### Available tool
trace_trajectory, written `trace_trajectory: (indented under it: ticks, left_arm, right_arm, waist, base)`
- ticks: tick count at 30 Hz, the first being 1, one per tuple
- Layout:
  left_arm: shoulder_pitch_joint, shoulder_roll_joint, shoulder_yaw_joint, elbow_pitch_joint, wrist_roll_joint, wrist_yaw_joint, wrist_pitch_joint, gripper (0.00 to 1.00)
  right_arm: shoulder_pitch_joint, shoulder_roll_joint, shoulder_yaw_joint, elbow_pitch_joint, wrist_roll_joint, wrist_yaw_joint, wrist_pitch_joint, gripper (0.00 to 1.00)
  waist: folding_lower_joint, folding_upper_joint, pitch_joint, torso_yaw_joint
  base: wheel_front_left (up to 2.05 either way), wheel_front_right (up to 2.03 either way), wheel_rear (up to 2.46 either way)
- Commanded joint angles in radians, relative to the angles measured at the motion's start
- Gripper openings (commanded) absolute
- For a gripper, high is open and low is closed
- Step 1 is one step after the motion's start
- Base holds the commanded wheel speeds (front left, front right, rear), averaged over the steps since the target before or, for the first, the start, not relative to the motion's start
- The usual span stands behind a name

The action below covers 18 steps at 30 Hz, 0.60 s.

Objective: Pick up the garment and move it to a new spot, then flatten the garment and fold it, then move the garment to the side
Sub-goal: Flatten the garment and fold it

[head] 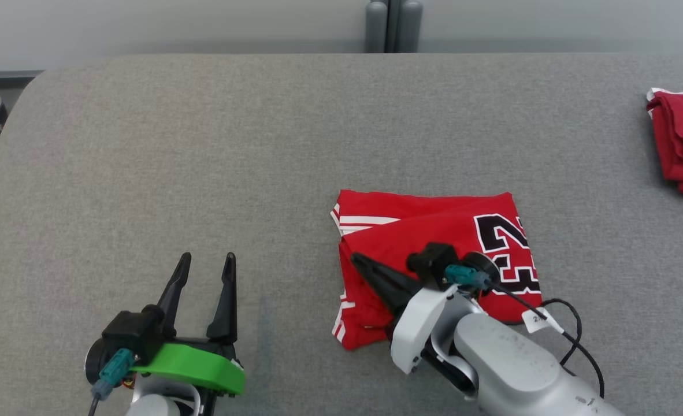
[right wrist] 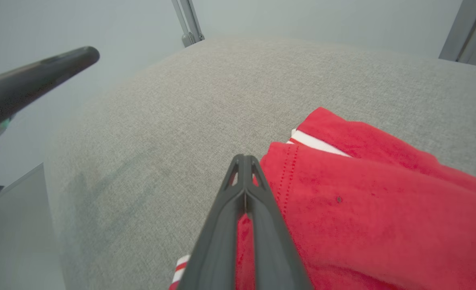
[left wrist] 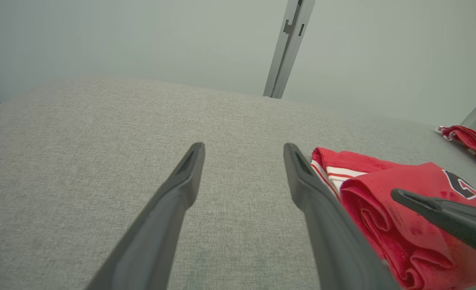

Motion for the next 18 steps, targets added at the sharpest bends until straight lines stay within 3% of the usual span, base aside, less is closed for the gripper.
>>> trace_trajectory:
  ticks: [1,2,3,6,7,8,9,18]
  left_arm:
    - [-0.019,0.004,-0.005,-0.003,0.011,-0.003,-0.003,1.0]
    - [-0.022,0.005,-0.007,-0.005,0.014,-0.003,-0.003,1.0]
    - [-0.024,0.004,-0.012,-0.005,0.019,-0.003,-0.003,1.0]
    - [-0.031,0.001,-0.022,-0.004,0.024,-0.003,-0.003,1.0]
    - [-0.033,-0.002,-0.022,-0.002,0.025,-0.003,-0.003,1.0]
    - [-0.033,-0.004,-0.022,0.0,0.025,-0.003,-0.003,1.0]
    - [-0.032,-0.007,-0.023,0.003,0.023,-0.003,-0.003,1.0]
    - [0.01,-0.017,0.012,0.011,0.013,-0.003,-0.003,1.0]
  right_arm:
    - [-0.01,-0.005,-0.025,-0.01,-0.002,-0.001,-0.009,0.0]
    - [-0.014,-0.005,-0.044,-0.015,-0.011,-0.001,-0.01,0.02]
    - [-0.017,-0.005,-0.072,-0.018,-0.026,-0.001,-0.01,0.18]
    - [-0.006,-0.004,-0.169,-0.049,-0.083,-0.001,-0.011,0.49]
    - [0.009,-0.004,-0.207,-0.059,-0.107,-0.001,-0.011,0.81]
    - [0.021,-0.004,-0.236,-0.068,-0.125,-0.001,-0.011,0.94]
    - [0.034,-0.004,-0.272,-0.08,-0.148,-0.001,-0.011,1.0]
    - [0.169,-0.004,-0.538,-0.172,-0.294,-0.001,-0.011,1.0]
  waist:
    - [0.0,0.0,-0.014,-0.014]
    - [0.0,0.0,-0.018,-0.019]
    - [0.0,0.0,-0.024,-0.024]
    - [0.0,0.0,-0.04,-0.039]
    - [0.0,0.0,-0.046,-0.046]
    - [0.0,0.0,-0.052,-0.051]
    - [0.0,0.0,-0.058,-0.057]
    - [0.0,0.0,-0.102,-0.096]
  base:
    - [0.0,0.0,0.0]
    - [0.0,0.0,0.0]
    - [0.0,0.0,0.0]
    - [0.0,0.0,0.0]
    - [0.0,0.0,0.0]
    - [0.0,0.0,0.0]
    - [0.0,0.0,0.0]
    - [0.0,0.0,0.0]
